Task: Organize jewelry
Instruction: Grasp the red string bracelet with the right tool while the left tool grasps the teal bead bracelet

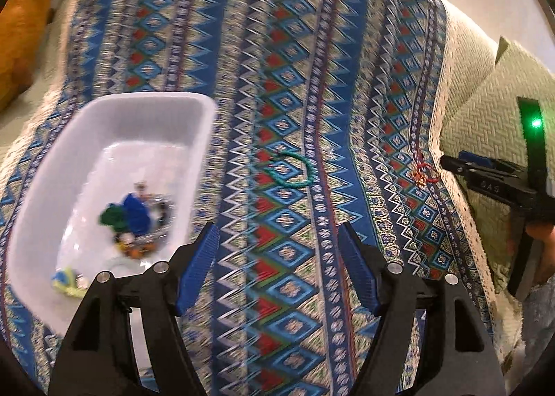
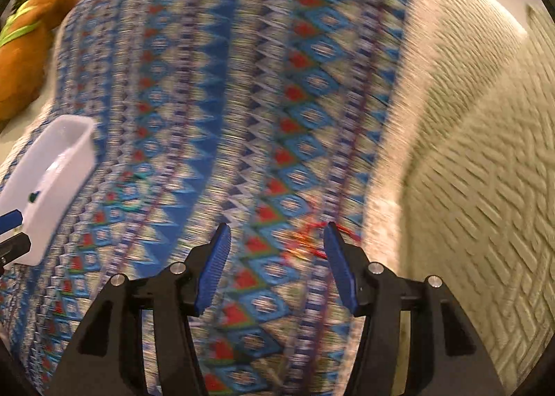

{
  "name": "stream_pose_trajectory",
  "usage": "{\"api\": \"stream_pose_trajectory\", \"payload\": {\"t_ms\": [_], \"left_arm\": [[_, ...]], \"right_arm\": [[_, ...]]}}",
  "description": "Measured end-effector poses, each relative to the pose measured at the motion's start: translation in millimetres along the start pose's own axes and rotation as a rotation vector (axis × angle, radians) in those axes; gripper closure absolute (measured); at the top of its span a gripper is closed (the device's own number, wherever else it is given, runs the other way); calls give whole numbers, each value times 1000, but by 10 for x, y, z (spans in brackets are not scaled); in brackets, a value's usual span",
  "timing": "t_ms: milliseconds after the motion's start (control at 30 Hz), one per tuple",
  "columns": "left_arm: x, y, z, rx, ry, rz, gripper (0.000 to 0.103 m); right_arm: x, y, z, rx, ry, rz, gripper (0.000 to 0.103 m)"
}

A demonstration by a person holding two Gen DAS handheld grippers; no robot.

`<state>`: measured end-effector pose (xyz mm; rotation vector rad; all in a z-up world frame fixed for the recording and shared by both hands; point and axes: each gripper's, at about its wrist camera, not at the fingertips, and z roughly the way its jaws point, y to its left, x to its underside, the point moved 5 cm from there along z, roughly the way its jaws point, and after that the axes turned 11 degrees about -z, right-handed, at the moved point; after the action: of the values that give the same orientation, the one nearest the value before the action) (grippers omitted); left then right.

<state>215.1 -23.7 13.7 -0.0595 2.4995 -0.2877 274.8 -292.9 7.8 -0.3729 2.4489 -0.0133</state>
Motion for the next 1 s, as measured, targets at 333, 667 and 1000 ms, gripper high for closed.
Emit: {"api": "stream_pose_trajectory", "payload": {"t_ms": [333, 667, 1000], "left_arm": [[-56, -425, 724, 11, -3, 102, 32], [-191, -378, 1345, -105, 33, 102, 47], [-342, -333, 1573, -170, 1, 116, 74]], "right_arm": [[-44, 35, 207, -120, -36, -53, 47], [-499, 423, 511, -180, -64, -117, 47], [-223, -250, 626, -22, 23, 11, 47]]}}
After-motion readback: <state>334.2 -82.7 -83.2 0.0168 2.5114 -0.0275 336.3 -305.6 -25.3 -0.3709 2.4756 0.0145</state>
